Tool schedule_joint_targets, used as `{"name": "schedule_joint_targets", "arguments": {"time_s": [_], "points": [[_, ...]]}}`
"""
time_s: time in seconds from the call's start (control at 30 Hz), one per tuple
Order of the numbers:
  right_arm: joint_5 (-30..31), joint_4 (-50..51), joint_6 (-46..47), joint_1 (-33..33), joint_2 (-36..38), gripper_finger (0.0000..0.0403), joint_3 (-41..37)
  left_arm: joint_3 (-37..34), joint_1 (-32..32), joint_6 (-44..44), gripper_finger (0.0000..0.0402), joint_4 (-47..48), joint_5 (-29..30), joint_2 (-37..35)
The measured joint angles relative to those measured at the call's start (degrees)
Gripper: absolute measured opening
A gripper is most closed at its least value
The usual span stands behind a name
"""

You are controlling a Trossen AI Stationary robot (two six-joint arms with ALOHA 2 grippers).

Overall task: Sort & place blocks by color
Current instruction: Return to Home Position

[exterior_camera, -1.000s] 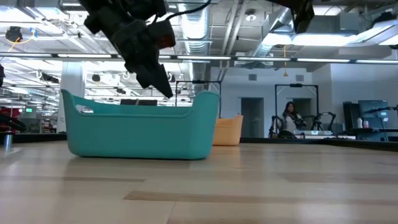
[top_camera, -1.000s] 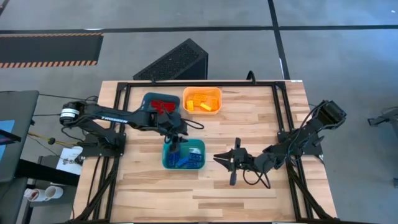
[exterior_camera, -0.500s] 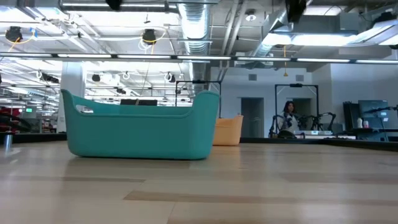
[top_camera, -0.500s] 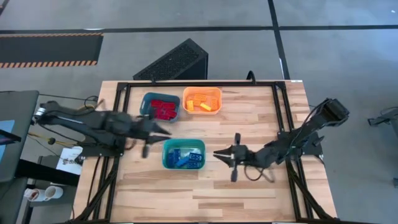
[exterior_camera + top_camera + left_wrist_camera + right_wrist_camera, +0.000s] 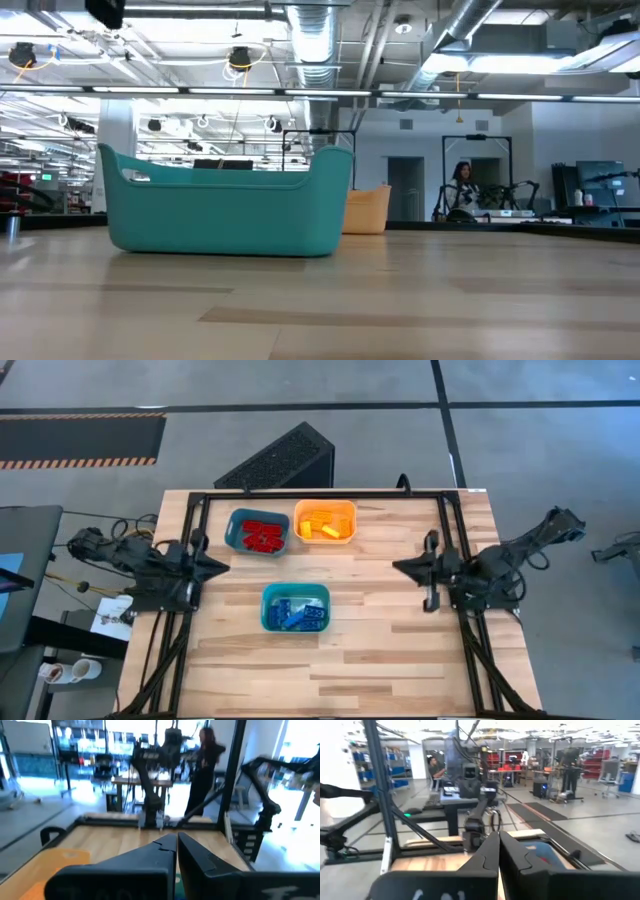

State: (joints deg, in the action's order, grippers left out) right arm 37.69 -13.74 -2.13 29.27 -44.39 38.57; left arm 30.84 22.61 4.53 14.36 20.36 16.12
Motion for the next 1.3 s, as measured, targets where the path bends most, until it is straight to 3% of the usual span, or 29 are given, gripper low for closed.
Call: {"name": "schedule_joint_targets", "arguments": {"time_s": [0.3,0.6,0.8,1.0,1.13,1.3], "points": [[-0.09,4.92,-3.32,-1.31,15.63,0.0005,-10.25,-14.62,-0.15,-2.99,0.0,-10.59,-0.26,-13.7],[-0.26,1.24,0.36,-5.14,30.95,0.0005,-25.42,-25.16,-3.77,-2.44,0.0,-21.9,-6.43,-15.04],[-0.53,-2.58,4.58,-11.12,34.04,0.0006,-35.25,-27.94,-6.1,-2.06,0.0,-25.55,-9.75,-15.04],[-10.61,-2.79,6.16,-17.23,34.01,0.0003,-38.07,-30.22,-8.07,-1.9,0.0,-29.72,-14.46,-15.0],[-18.18,-5.78,1.98,-19.82,35.37,0.0003,-38.07,-30.22,-10.14,-4.27,0.0,-30.08,-17.89,-15.04],[-19.84,-1.99,-2.09,-23.09,40.82,0.0003,-38.1,-30.26,-14.09,-5.7,0.0,-31.03,-21.3,-15.08]]}}
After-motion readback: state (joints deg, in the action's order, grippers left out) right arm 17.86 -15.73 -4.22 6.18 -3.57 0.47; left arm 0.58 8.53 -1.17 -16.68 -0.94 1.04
